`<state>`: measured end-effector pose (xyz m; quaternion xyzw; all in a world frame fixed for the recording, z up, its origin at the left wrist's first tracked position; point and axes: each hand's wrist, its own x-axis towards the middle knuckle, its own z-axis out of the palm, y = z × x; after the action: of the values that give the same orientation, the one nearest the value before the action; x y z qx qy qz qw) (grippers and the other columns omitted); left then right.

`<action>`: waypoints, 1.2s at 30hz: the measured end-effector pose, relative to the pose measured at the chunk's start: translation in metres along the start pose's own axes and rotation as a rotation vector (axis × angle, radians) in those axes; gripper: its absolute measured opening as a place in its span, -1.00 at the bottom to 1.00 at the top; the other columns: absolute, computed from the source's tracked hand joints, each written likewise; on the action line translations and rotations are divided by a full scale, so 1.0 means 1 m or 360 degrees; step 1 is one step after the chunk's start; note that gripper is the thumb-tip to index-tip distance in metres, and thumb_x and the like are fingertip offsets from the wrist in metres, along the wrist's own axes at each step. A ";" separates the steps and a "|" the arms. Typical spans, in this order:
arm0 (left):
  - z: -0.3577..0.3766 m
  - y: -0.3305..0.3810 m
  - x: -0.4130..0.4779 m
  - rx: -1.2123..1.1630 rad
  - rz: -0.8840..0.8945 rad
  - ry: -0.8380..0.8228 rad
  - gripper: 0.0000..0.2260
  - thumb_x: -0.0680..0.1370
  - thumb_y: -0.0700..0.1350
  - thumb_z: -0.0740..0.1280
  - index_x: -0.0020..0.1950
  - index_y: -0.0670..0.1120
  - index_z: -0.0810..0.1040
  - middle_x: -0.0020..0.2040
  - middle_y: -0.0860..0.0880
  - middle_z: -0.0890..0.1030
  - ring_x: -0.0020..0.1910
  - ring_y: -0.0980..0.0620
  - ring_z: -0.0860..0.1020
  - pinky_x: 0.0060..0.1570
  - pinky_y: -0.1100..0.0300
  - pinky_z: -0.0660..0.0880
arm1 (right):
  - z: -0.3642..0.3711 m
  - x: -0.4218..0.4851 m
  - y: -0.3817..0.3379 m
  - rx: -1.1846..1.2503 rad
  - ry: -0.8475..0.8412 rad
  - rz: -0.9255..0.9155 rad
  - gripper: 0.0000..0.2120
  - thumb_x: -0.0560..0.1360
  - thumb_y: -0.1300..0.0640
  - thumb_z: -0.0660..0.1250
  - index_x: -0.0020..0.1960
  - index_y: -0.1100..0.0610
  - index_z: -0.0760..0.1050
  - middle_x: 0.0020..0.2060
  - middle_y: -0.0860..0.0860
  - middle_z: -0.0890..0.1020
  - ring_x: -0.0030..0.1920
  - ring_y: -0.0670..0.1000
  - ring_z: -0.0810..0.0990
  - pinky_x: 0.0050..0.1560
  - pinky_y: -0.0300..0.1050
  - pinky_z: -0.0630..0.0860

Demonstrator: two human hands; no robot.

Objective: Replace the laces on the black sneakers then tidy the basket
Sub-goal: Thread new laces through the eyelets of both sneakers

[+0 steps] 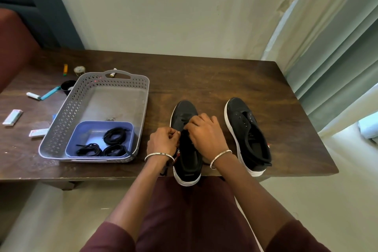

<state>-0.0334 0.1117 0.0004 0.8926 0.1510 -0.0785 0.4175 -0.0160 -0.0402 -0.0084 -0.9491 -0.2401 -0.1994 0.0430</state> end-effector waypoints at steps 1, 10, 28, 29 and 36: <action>0.000 0.000 0.000 0.0000 0.0003 0.0000 -0.84 0.57 0.05 0.35 -0.20 0.10 0.60 -0.29 0.09 0.68 -0.15 0.02 0.66 -0.15 0.14 0.49 | -0.001 0.002 -0.001 -0.0037 0.0011 0.0011 -0.86 0.40 0.16 0.48 -0.05 0.02 0.65 -0.11 -0.04 0.63 -0.04 0.06 0.56 -0.13 0.02 0.42; 0.001 -0.001 -0.001 -0.0065 0.0021 0.0005 -0.79 0.58 0.02 0.35 -0.27 0.13 0.55 -0.36 0.10 0.65 -0.25 0.09 0.64 -0.07 0.11 0.56 | 0.000 0.009 0.013 0.2527 -0.0047 0.2616 -0.77 0.61 0.32 0.15 -0.14 0.17 0.52 -0.32 0.05 0.56 -0.39 -0.04 0.46 -0.44 -0.24 0.32; 0.000 -0.002 0.000 -0.0027 0.0018 -0.0029 -0.86 0.59 0.04 0.33 -0.12 0.07 0.63 -0.32 0.09 0.66 -0.21 0.06 0.64 -0.10 0.13 0.50 | 0.004 0.001 0.002 0.0445 -0.0002 0.0526 -0.90 0.54 0.10 0.32 -0.01 0.02 0.61 -0.13 -0.06 0.67 -0.07 0.01 0.57 -0.08 -0.02 0.43; 0.000 -0.002 0.000 -0.0034 0.0021 -0.0026 -0.86 0.59 0.04 0.33 -0.13 0.07 0.63 -0.33 0.10 0.66 -0.22 0.07 0.64 -0.10 0.13 0.50 | 0.000 0.001 0.003 0.0775 0.0068 0.0842 -0.90 0.56 0.13 0.30 -0.01 0.05 0.60 -0.15 -0.04 0.68 -0.11 -0.02 0.59 -0.10 -0.06 0.47; 0.001 -0.004 0.000 -0.0050 0.0040 -0.0022 -0.82 0.58 0.04 0.34 -0.23 0.12 0.57 -0.35 0.11 0.65 -0.24 0.09 0.64 -0.08 0.11 0.54 | -0.005 -0.006 0.032 0.2099 -0.0115 0.2421 -0.87 0.51 0.19 0.35 0.04 0.13 0.61 -0.19 0.03 0.66 -0.24 -0.03 0.56 -0.31 -0.17 0.44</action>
<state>-0.0345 0.1132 -0.0027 0.8873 0.1382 -0.0770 0.4333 -0.0075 -0.0723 -0.0059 -0.6425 0.3659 0.0825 0.6682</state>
